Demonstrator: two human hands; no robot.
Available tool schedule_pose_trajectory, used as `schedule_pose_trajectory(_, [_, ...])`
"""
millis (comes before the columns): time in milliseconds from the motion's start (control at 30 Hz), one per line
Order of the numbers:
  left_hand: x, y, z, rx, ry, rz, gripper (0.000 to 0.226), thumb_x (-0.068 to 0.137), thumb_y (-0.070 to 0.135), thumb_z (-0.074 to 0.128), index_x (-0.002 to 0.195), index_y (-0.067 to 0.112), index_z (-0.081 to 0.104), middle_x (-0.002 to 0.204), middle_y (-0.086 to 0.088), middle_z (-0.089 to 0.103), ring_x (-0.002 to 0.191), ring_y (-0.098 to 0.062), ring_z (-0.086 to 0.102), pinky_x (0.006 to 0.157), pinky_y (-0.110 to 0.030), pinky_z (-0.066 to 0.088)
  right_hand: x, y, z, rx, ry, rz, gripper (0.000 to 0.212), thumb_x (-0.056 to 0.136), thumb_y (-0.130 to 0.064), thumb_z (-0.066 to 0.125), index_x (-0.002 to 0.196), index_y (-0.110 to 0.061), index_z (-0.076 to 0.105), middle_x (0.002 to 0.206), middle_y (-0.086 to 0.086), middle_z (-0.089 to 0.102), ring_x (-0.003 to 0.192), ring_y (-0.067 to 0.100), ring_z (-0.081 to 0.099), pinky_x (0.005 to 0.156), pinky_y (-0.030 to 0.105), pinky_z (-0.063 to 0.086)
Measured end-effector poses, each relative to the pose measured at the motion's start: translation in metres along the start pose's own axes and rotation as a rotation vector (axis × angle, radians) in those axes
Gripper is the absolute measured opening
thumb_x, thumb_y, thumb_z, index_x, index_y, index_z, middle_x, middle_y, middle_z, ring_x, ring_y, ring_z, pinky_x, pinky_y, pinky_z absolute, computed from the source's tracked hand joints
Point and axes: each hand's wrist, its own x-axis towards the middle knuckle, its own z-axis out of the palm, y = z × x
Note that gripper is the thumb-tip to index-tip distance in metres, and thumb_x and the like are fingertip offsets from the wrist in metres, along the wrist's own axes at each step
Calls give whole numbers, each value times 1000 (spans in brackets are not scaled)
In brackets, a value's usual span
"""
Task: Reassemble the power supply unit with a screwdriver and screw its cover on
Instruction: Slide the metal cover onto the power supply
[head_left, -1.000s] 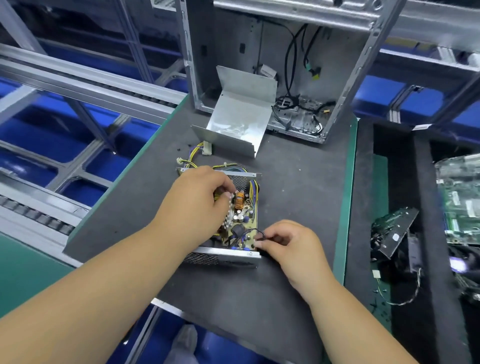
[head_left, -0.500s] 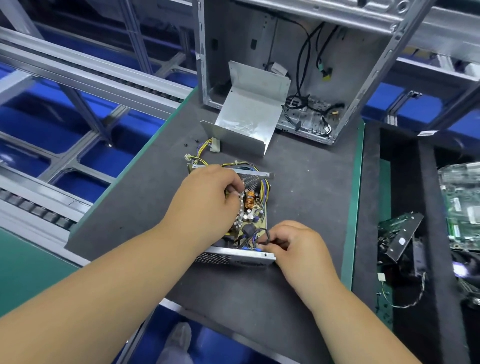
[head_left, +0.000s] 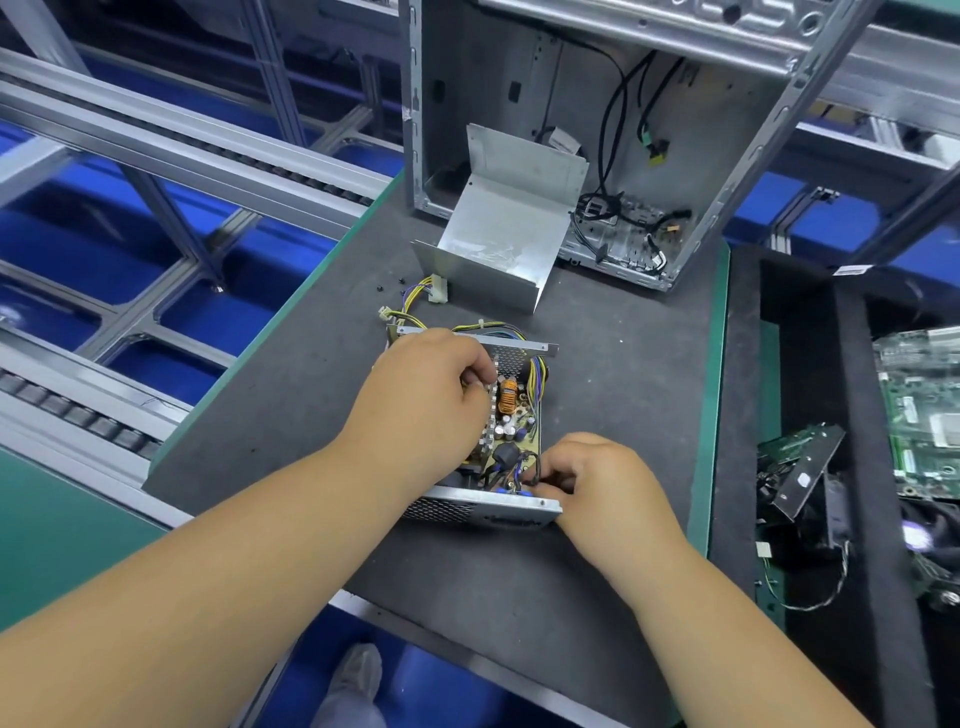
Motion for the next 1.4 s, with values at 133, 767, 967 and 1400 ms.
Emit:
schedule_pose_trajectory(133, [0, 1, 0, -6, 1, -14, 26, 83, 9, 53, 90, 26, 72, 94, 9, 61, 95, -16, 55, 87, -35, 46, 2, 4, 0, 105, -21, 30, 17, 72, -11, 82, 71, -23, 71, 77, -7, 58, 70, 13, 58, 66, 31, 51])
schedule_pose_trajectory(767, [2, -2, 3, 7, 14, -5, 24, 84, 9, 52, 89, 24, 71, 92, 8, 59, 91, -16, 52, 82, -28, 43, 0, 7, 5, 280, -3, 35, 38, 64, 6, 77, 68, -30, 66, 78, -4, 59, 65, -1, 54, 61, 9, 39])
schedule_pose_trajectory(967, [3, -3, 4, 14, 21, 2, 24, 84, 10, 52, 88, 25, 70, 89, 11, 55, 87, -13, 50, 77, -25, 39, -4, 12, 4, 250, 67, -4, 23, 70, -3, 81, 76, -23, 70, 75, -9, 61, 70, 3, 55, 65, 10, 41])
schedule_pose_trajectory(1400, [4, -2, 6, 41, 35, 16, 23, 83, 8, 53, 86, 23, 70, 89, 9, 58, 92, -18, 53, 81, -29, 42, 11, 13, 5, 250, -116, 49, 33, 72, -6, 80, 60, -27, 58, 63, -9, 57, 50, -1, 46, 51, 13, 36])
